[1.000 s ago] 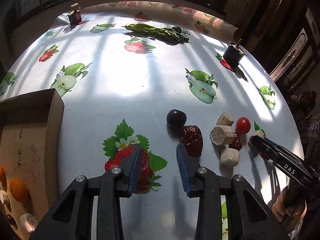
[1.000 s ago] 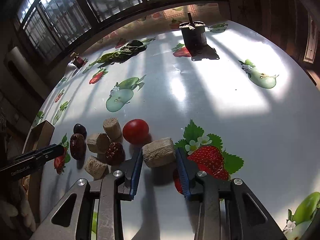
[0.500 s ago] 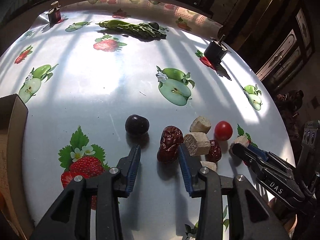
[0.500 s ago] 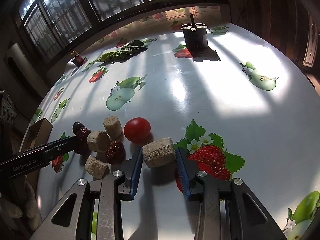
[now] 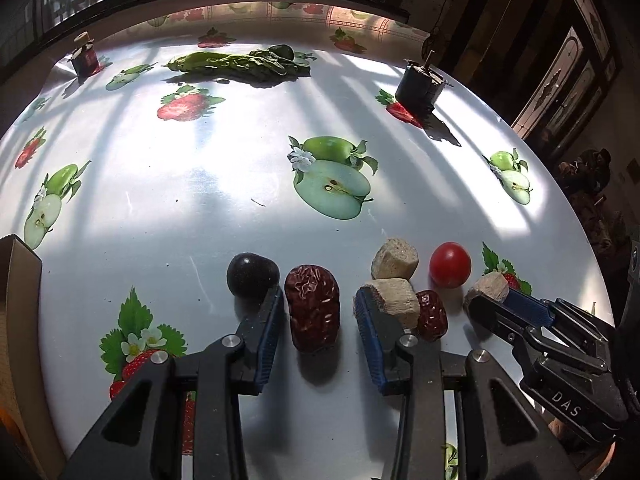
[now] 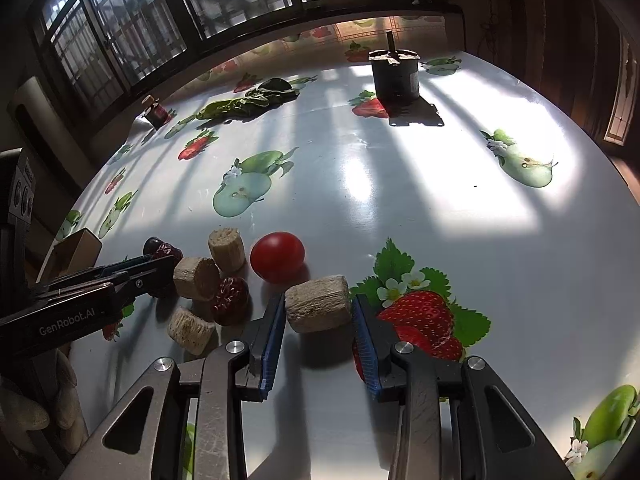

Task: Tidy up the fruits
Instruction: 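Grasp the dark red date with the left tool, then carry the date and block into the box and open both tools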

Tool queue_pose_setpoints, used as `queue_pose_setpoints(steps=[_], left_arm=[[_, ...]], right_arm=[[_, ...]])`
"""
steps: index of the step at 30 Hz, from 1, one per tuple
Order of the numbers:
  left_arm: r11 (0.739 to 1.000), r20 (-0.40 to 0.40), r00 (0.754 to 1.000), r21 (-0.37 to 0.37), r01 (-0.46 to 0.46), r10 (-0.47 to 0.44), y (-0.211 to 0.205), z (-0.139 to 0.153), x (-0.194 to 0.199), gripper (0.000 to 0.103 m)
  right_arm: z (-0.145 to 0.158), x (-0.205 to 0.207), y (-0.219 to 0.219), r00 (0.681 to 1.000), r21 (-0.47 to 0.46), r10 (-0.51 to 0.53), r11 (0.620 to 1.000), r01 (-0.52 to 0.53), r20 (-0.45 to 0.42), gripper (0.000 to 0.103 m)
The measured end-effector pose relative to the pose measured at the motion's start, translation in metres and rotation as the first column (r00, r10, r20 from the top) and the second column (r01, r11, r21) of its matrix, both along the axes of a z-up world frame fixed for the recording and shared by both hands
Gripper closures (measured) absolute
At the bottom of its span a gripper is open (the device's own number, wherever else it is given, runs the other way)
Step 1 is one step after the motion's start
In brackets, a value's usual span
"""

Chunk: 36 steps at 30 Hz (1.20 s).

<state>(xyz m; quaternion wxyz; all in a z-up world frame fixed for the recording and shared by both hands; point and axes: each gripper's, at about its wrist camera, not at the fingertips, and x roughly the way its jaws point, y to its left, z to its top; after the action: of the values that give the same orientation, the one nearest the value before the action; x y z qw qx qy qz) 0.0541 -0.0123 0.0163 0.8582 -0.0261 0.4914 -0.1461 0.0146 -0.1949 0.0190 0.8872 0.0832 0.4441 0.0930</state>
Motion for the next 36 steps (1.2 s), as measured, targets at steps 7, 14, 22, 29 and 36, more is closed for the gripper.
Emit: queue_pose_setpoints(steps=[7, 14, 22, 29, 36], left_arm=[[0.999, 0.010, 1.000, 0.032, -0.023, 0.022, 0.006, 0.005, -0.012, 0.078], [0.991, 0.028, 0.995, -0.092, -0.094, 0.097, 0.062, 0.040, -0.048, 0.078], [0.967, 0.067, 0.969, -0.109, -0.231, 0.239, 0.180, 0.071, -0.083, 0.078], [0.929, 0.066, 0.927, -0.028, -0.369, 0.370, 0.282, 0.064, -0.086, 0.078], [0.897, 0.006, 0.897, -0.009, -0.442, 0.442, 0.341, 0.042, -0.073, 0.078]], right_arm=[[0.000, -0.003, 0.008, 1.000, -0.029, 0.019, 0.999, -0.018, 0.015, 0.069], [0.000, -0.008, 0.015, 0.998, -0.041, 0.033, 0.999, -0.031, 0.044, 0.069], [0.025, -0.028, 0.035, 0.996, -0.012, 0.058, 0.998, -0.057, 0.069, 0.069], [0.071, -0.041, 0.120, 0.972, -0.016, 0.210, 0.978, -0.209, 0.101, 0.069], [0.067, -0.032, 0.253, 0.912, -0.008, 0.407, 0.913, -0.407, 0.052, 0.068]])
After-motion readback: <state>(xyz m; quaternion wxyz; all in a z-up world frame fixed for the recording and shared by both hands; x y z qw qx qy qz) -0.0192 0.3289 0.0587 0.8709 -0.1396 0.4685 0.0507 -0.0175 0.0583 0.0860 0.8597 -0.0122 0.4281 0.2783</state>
